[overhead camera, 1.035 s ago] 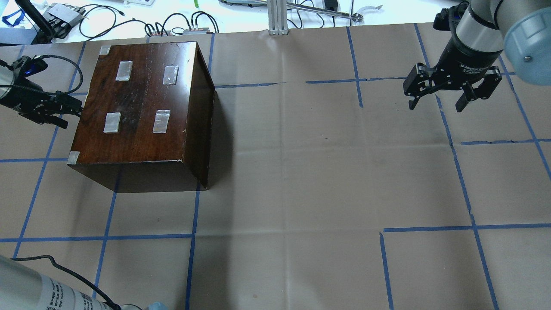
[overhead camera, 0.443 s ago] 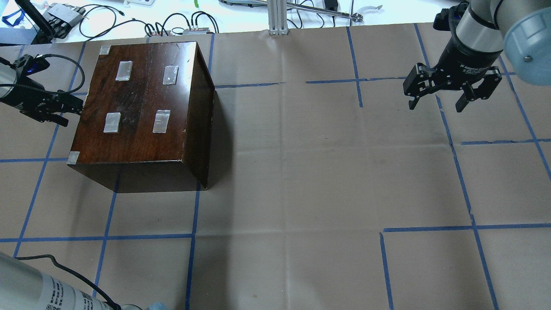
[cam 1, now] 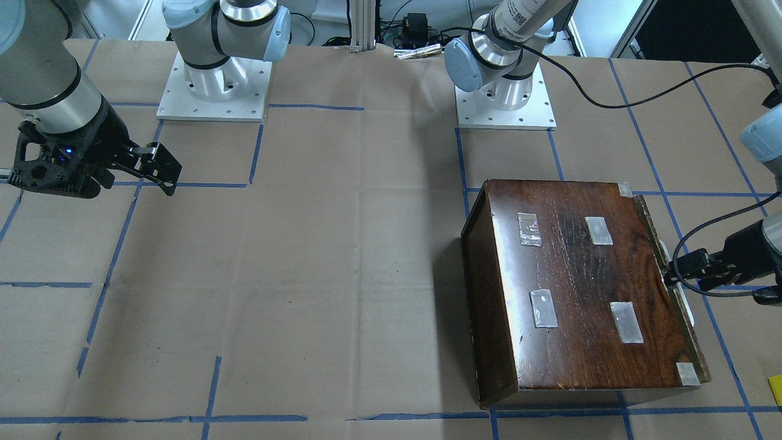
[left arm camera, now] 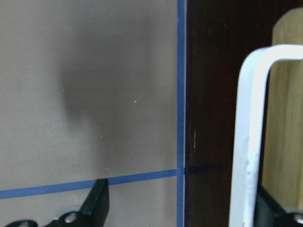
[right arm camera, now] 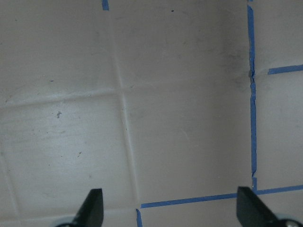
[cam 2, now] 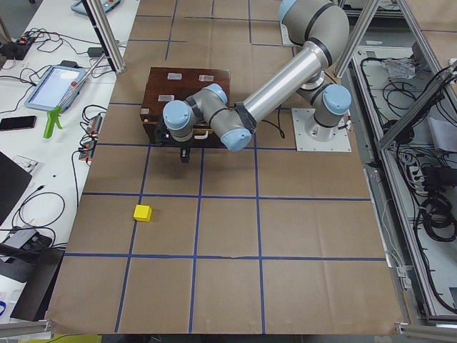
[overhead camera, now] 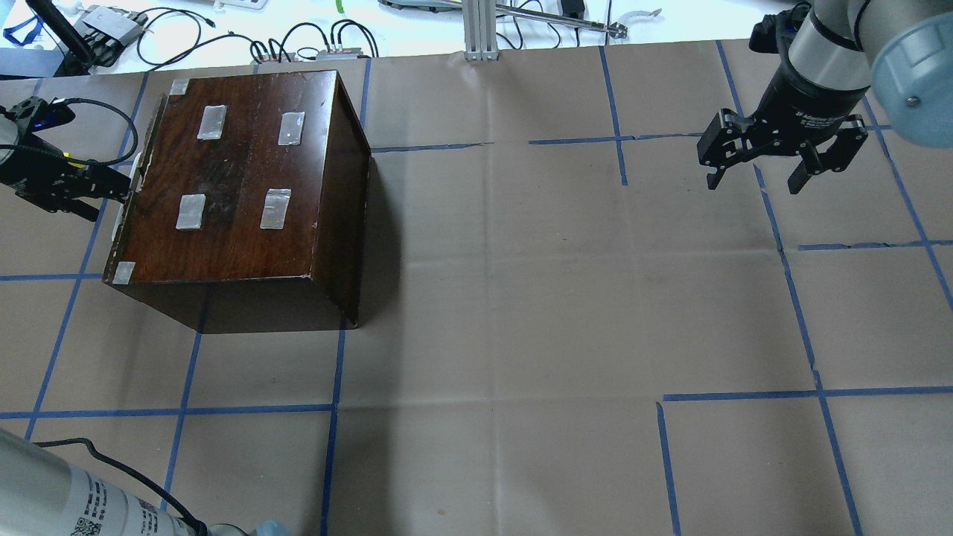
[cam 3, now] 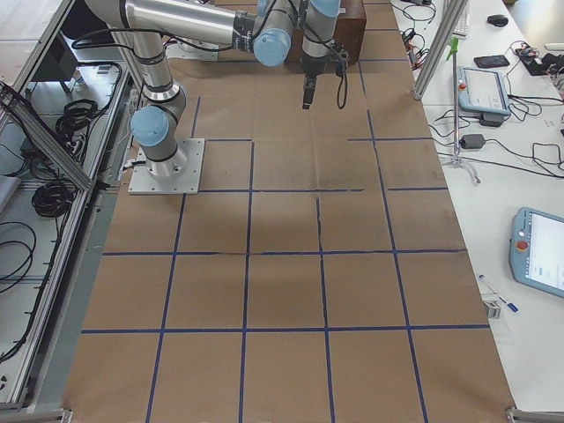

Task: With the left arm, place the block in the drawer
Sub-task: 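Pull the drawer open with the left gripper, away from the cabinet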

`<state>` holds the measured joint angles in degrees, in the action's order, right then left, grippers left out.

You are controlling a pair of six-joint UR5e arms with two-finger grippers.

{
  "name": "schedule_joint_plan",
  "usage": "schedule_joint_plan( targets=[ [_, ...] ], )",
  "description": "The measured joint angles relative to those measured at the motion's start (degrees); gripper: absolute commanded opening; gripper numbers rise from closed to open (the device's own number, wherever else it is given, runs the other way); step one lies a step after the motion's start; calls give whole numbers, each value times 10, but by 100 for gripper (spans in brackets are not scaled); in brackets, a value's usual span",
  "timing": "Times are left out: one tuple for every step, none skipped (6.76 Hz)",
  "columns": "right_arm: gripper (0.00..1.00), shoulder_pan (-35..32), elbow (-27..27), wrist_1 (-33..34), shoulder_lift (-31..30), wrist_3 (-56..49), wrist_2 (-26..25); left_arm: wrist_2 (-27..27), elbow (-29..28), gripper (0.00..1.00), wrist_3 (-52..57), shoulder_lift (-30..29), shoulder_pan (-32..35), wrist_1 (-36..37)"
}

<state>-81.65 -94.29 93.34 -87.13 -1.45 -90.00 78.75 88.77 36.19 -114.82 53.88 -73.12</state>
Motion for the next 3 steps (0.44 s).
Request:
schedule_joint_plan(
  targets=[
    [100,0,0,0,0,0,0,10,-1,99,8,-1,-11,5],
    [100,0,0,0,0,0,0,19,-2,99,21,-1,-24,7],
    [100,0,0,0,0,0,0,25,-3,99,31,-1,-33,10]
  ],
)
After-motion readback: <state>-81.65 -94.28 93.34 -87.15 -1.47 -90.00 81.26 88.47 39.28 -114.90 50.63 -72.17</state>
